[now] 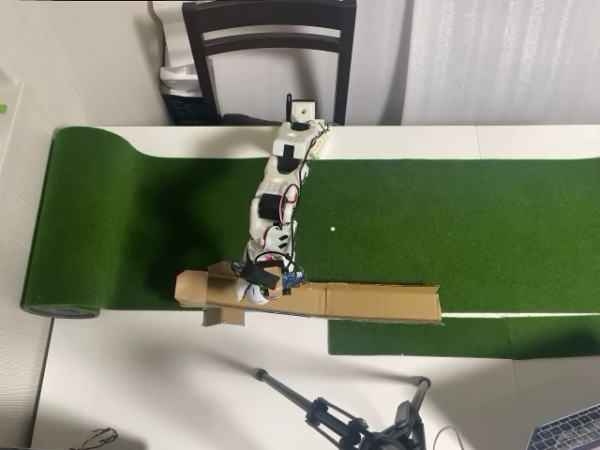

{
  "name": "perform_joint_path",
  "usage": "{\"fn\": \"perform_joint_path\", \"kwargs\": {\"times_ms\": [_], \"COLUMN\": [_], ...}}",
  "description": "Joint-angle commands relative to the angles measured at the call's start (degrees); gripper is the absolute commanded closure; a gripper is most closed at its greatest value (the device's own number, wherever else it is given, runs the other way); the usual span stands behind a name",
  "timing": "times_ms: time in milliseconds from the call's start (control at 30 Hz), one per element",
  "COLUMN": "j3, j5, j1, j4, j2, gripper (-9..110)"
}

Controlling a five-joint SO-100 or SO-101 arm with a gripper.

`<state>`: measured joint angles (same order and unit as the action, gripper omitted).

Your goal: Pick up the golf ball and place it on the gray mark at the back.

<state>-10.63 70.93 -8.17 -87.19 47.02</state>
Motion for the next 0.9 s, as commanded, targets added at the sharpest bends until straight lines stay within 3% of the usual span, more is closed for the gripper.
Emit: {"fn": "perform_joint_path", "kwargs": {"times_ms": [0,867], "j3": [5.6,6.3], "j5": [-0.2,-0.5], "j1": [0.2,2.5], "j4": [-1.1,-6.2], "j2": [2.9,-4.0], "gripper": [77,77]}}
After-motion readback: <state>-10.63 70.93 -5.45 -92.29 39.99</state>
